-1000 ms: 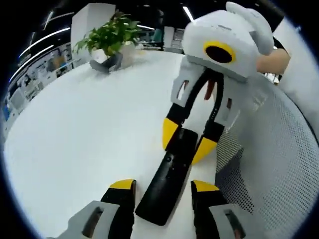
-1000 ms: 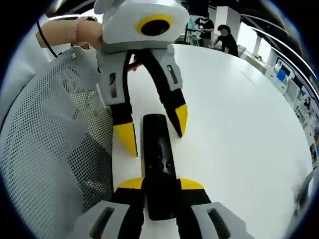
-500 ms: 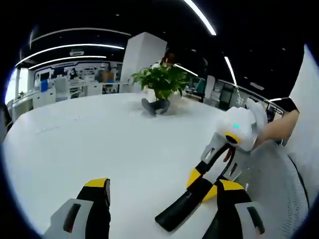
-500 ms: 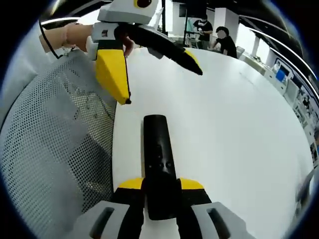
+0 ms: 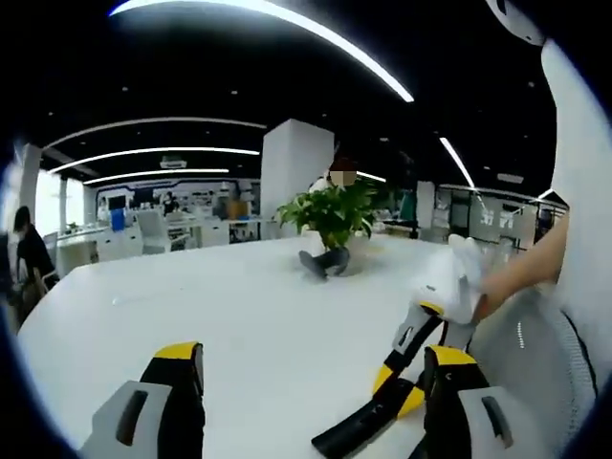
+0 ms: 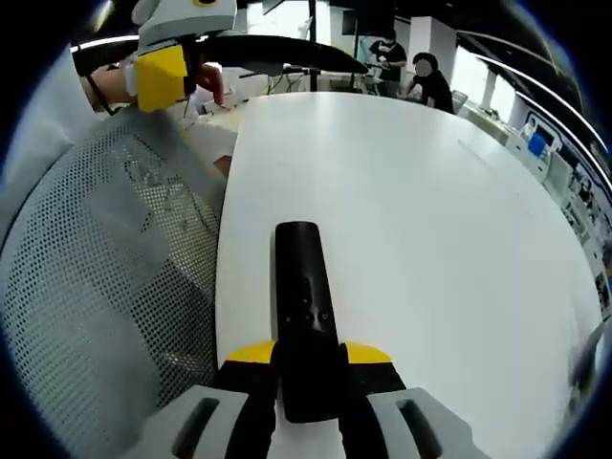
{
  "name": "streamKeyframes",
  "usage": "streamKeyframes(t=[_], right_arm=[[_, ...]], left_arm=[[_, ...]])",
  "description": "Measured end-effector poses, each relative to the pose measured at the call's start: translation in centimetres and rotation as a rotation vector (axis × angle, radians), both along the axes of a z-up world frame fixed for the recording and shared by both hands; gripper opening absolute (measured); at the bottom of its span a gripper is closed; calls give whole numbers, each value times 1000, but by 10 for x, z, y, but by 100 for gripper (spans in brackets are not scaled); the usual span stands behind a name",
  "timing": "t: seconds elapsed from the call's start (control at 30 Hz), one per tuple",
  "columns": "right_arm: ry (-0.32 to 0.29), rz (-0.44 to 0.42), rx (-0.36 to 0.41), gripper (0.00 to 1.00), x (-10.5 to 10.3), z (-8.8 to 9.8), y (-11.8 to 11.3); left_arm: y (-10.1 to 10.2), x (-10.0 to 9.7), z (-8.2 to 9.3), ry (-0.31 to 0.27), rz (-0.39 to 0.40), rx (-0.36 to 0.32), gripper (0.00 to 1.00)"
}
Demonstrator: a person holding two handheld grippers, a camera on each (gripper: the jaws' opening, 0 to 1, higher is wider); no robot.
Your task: Press the specified remote control buttons in sequence, fully releasing each button before pressing the next.
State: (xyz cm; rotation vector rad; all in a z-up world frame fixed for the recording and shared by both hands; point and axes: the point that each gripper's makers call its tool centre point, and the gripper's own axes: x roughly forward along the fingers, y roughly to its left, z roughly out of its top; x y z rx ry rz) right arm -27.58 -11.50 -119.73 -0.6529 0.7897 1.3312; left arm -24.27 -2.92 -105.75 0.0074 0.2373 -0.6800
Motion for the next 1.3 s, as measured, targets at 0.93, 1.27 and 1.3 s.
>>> streamKeyframes(t=[0.93,1.27,1.3], right_arm=[[24,-8,-39,20,16,1,-1],[27,12,-62,20,39,1,-2],[27,16,-65,20,42,1,-2]], left_arm=[[22,-2,32,-139,96,-127,98],[20,-2,31,-116,88,-143,97],[21,-1,30,-112,90,-144,97]])
